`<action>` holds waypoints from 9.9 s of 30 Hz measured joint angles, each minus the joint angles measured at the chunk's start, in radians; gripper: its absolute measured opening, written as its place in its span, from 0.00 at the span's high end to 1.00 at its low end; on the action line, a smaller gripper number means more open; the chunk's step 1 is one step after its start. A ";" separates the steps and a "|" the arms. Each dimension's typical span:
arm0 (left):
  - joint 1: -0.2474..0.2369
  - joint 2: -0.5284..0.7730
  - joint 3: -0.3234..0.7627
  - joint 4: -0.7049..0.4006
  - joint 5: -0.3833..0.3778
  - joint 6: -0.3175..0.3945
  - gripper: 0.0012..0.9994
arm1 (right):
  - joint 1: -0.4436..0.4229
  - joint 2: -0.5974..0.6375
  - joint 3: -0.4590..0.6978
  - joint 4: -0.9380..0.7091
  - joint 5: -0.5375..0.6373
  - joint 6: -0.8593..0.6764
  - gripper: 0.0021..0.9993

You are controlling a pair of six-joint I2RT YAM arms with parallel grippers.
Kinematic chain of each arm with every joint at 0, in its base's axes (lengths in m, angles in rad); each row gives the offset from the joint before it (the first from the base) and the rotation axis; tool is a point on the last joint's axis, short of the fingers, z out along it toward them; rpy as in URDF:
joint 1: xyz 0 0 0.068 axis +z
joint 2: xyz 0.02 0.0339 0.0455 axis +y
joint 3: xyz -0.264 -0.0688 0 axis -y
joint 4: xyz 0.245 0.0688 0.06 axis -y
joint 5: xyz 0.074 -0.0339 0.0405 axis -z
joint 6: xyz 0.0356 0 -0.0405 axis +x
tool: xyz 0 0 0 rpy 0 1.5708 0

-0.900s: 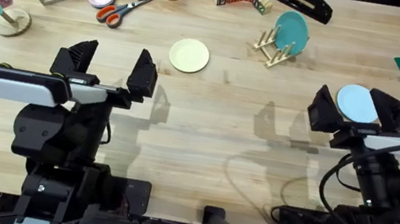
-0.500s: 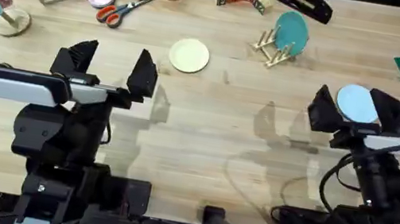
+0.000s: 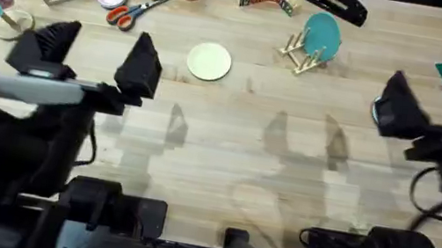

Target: Pick up the plates from the table one by one and place each into a slot on the dish rack.

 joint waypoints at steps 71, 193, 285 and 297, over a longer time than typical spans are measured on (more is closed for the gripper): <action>0.158 1.623 0.771 -0.344 0.817 0.081 0.96 | 0.000 0.991 0.794 -0.657 -0.061 0.000 0.00; 0.164 1.963 0.803 -0.213 0.985 0.089 0.96 | 0.531 1.916 0.886 0.346 -0.323 0.697 0.24; -0.251 0.996 0.796 -0.670 0.174 0.163 0.00 | 0.219 1.313 1.139 -0.627 0.063 -0.369 0.97; -0.251 0.996 0.796 -0.670 0.171 0.163 0.00 | 0.187 1.315 1.141 -0.572 -0.009 -0.394 0.97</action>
